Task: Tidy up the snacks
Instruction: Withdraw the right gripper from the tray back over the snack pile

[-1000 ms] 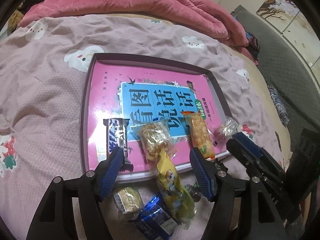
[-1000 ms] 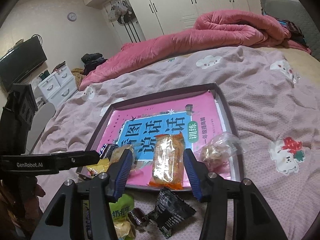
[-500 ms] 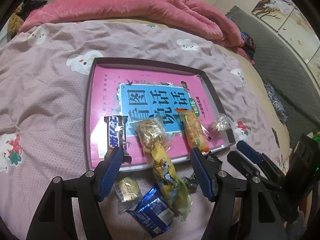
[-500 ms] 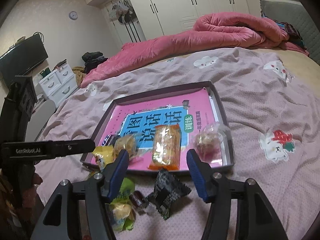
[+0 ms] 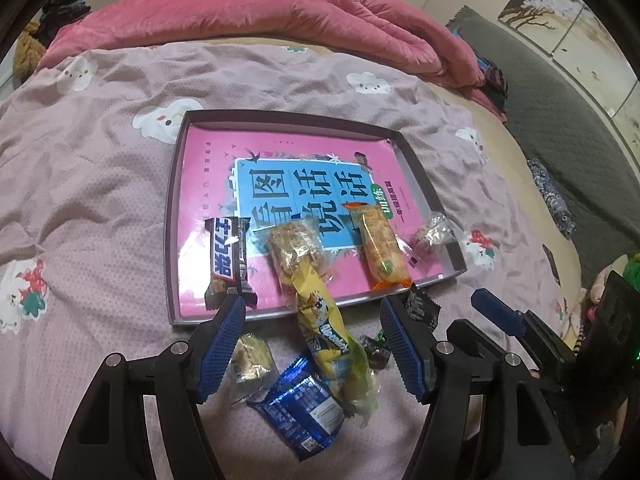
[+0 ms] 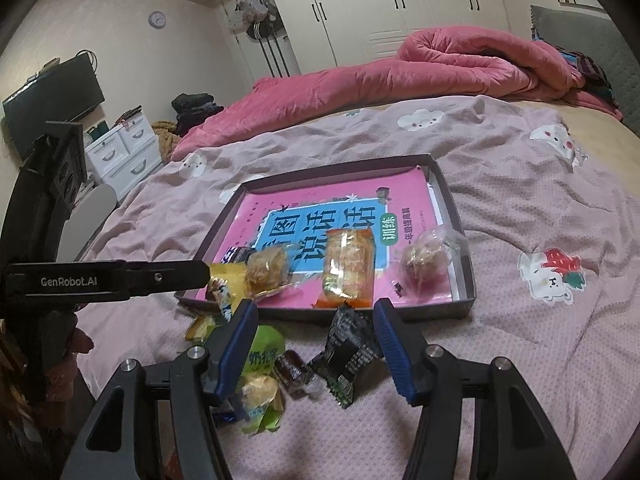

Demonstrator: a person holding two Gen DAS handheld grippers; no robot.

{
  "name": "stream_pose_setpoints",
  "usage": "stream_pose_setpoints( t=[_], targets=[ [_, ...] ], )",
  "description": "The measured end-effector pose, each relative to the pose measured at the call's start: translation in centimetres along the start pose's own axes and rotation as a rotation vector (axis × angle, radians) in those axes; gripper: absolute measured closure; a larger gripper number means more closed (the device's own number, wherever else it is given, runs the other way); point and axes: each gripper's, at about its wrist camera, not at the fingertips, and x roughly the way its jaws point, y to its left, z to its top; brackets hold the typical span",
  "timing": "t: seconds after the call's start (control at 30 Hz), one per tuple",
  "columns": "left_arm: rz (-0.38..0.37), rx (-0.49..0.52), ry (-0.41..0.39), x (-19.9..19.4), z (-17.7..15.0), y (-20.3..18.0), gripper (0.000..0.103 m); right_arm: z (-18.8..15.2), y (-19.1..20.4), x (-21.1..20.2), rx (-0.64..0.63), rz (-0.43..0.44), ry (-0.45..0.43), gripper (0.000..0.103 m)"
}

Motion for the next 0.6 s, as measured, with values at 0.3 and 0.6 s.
stream_pose_setpoints(
  t=[0.3, 0.6],
  targets=[
    [0.016, 0.000, 0.006, -0.5, -0.8, -0.1, 0.031, -0.9, 1.0, -0.6, -0.021, 0.016, 0.020, 0.043],
    [0.017, -0.001, 0.016, -0.7, -1.6, -0.1, 0.031, -1.6, 1.6, -0.9, -0.022, 0.036, 0.048, 0.043]
  ],
)
